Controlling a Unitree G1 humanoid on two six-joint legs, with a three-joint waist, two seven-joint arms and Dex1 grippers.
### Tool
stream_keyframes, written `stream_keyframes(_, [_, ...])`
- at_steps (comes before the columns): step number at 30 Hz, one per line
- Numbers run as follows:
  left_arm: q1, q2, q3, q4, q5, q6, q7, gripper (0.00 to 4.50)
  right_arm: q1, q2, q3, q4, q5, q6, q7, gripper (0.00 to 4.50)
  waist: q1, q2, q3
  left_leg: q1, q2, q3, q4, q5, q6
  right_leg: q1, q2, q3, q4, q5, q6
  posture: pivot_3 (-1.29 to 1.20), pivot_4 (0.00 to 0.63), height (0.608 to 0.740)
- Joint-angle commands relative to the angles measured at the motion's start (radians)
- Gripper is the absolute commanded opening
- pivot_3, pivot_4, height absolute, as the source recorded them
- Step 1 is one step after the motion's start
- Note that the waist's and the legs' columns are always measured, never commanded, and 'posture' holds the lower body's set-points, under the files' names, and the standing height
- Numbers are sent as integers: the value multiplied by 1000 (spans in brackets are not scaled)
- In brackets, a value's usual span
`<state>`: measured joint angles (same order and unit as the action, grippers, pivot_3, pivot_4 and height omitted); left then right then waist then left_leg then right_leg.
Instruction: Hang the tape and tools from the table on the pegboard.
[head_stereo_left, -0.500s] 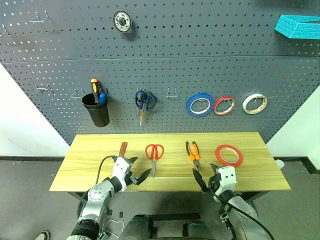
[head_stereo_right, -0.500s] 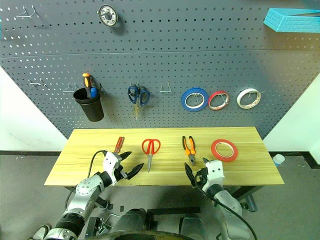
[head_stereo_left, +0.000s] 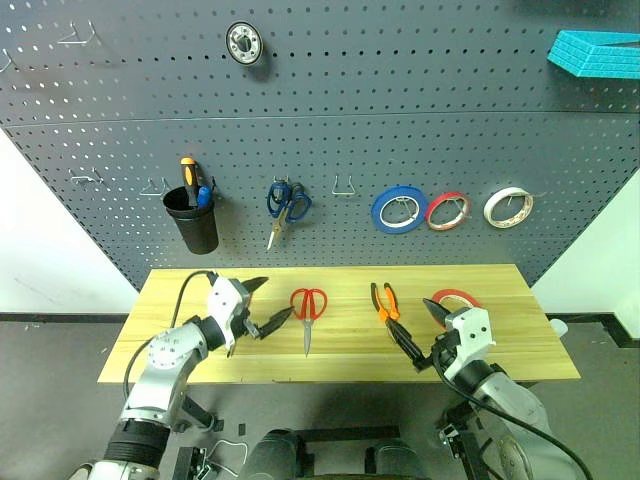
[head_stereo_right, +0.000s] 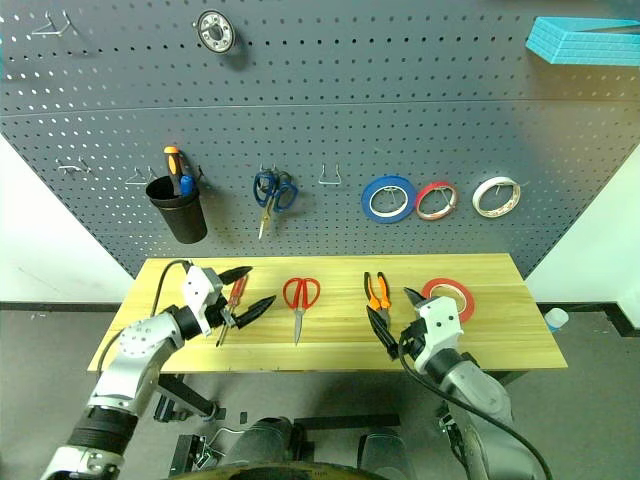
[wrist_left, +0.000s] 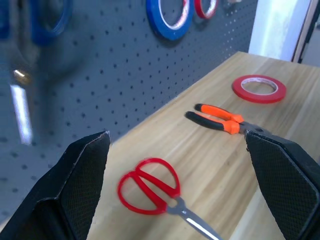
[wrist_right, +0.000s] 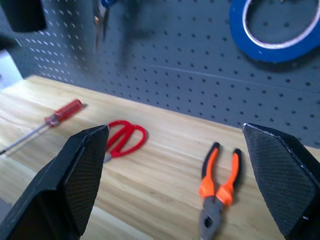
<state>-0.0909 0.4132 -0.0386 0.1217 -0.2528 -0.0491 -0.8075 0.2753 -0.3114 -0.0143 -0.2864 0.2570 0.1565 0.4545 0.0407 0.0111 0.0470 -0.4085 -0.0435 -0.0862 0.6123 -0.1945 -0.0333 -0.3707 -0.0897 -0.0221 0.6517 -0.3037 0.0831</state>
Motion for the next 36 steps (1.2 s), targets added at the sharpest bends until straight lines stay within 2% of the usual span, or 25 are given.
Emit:
stream_keyframes(1, [-40,48,-27,-35,12,40,-59,4489,-70,2,15,-28,-58,73,-72,4500,0,0,0,0,0,0,0,0,0,0,0,0,0,0,0,50,0,703])
stream_keyframes(6, [-106,83,-60,10,72,39,-79,4489,-121,8,44,-21,-113,150,-122,4500,4,-2,3,0,0,0,-1,0,0,-1,0,0,0,0,-1,52,21,703])
stream_keyframes(7, [-142,92,-64,28,90,63,-71,4489,-144,3,51,-10,-133,200,-140,4500,4,-2,3,-1,0,0,-1,0,0,-1,0,0,0,0,-1,45,57,703])
stream_keyframes(10, [-208,107,-69,64,110,112,-71,4489,-194,-2,48,13,-173,299,-189,4500,-1,-8,36,-1,0,0,0,0,0,-2,0,0,0,0,1,37,113,703])
stream_keyframes(14, [-209,141,-78,47,140,152,-70,4489,-223,-3,40,5,-211,410,-242,4500,-10,-9,83,-2,1,1,0,2,3,-2,-1,2,1,1,-1,23,210,703])
stream_keyframes(15, [-205,157,-78,30,139,158,-84,4489,-238,-5,29,14,-223,448,-262,4500,-14,-11,89,-6,1,2,0,2,4,-4,-1,2,1,2,-3,24,260,703])
stream_keyframes(16, [-202,168,-81,21,146,162,-93,4489,-253,-9,16,36,-231,478,-276,4500,-26,-16,116,-19,1,2,1,2,5,-18,0,2,2,2,-1,26,280,703])
stream_keyframes(18, [-186,191,-80,-7,148,169,-108,4489,-269,-14,-2,51,-244,519,-297,4500,-32,-19,158,-22,1,4,2,1,7,-23,-1,4,10,2,-1,34,312,703])
stream_keyframes(22, [-159,214,-72,-69,132,191,-121,4489,-290,-24,0,73,-265,533,-307,4500,-38,-19,200,-29,1,4,2,1,7,-32,-2,4,13,2,-1,52,350,703])
stream_keyframes(27, [-130,218,-72,-127,118,220,-124,4489,-345,-18,6,169,-279,503,-313,4500,-55,-20,237,-34,1,5,4,2,7,-37,-2,4,15,4,2,59,360,703])
stream_keyframes(31, [-106,216,-68,-146,111,227,-120,4489,-367,-30,16,210,-294,461,-303,4500,-56,-20,247,-35,1,5,4,1,7,-38,-1,4,15,4,3,62,349,703])
stream_keyframes(36, [-105,212,-66,-130,111,219,-115,4489,-385,-47,-37,176,-263,423,-273,4500,-52,-20,248,-35,1,5,4,1,7,-38,-1,4,15,4,3,62,322,703])
